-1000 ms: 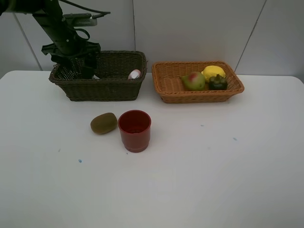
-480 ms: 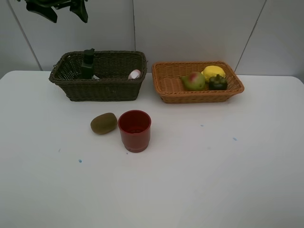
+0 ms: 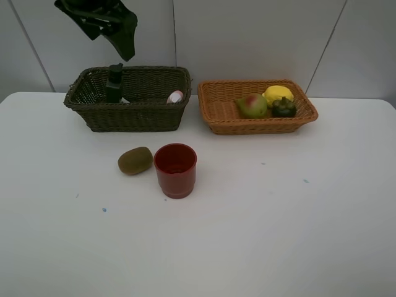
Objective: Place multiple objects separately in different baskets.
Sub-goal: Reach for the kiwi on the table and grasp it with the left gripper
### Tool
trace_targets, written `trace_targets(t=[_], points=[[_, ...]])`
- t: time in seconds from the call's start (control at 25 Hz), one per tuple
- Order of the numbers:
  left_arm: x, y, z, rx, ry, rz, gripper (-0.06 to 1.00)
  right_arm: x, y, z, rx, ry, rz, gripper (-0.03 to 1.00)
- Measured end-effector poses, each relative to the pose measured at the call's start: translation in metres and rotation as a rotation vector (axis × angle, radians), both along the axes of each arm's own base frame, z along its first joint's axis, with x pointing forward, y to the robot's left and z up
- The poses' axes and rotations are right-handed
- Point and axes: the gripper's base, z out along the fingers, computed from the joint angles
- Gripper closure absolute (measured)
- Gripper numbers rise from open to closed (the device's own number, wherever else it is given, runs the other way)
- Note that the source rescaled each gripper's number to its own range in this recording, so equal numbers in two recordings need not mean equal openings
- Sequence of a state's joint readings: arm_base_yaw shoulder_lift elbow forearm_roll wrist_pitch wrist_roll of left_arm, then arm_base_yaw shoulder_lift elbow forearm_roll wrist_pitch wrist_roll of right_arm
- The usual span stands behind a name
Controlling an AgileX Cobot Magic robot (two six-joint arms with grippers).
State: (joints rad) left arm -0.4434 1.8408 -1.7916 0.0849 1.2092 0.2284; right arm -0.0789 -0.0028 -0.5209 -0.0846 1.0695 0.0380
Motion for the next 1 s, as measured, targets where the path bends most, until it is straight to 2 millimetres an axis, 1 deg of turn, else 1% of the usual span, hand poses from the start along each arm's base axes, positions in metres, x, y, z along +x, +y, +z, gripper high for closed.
trace_targets(t=[0.12, 0.2, 0.32, 0.52, 0.56, 0.6, 0.8, 1.0], points=[[-0.008, -0.014, -0.004, 0.017, 0.017, -0.110, -0.06, 0.000, 0.000, 0.000, 0.000, 0.000, 0.000, 0.04], [-0.014, -0.019, -0.014, 0.030, 0.051, -0.150, -0.06, 0.000, 0.000, 0.000, 0.000, 0.000, 0.000, 0.04], [-0.022, -0.020, -0.037, 0.048, 0.135, -0.173, -0.06, 0.000, 0.000, 0.000, 0.000, 0.000, 0.000, 0.04], [-0.038, -0.013, -0.080, 0.113, 0.281, -0.236, -0.06, 0.000, 0.000, 0.000, 0.000, 0.000, 0.000, 0.04], [-0.038, -0.013, -0.080, 0.113, 0.281, -0.236, -0.06, 0.000, 0.000, 0.000, 0.000, 0.000, 0.000, 0.04], [-0.042, -0.011, -0.093, 0.127, 0.290, -0.286, -0.06, 0.000, 0.000, 0.000, 0.000, 0.000, 0.000, 0.04], [-0.050, -0.007, -0.123, 0.144, 0.289, -0.373, -0.06, 0.000, 0.000, 0.000, 0.000, 0.000, 0.000, 0.04], [-0.052, -0.007, -0.143, 0.136, 0.209, -0.429, -0.06, 0.000, 0.000, 0.000, 0.000, 0.000, 0.000, 0.04]])
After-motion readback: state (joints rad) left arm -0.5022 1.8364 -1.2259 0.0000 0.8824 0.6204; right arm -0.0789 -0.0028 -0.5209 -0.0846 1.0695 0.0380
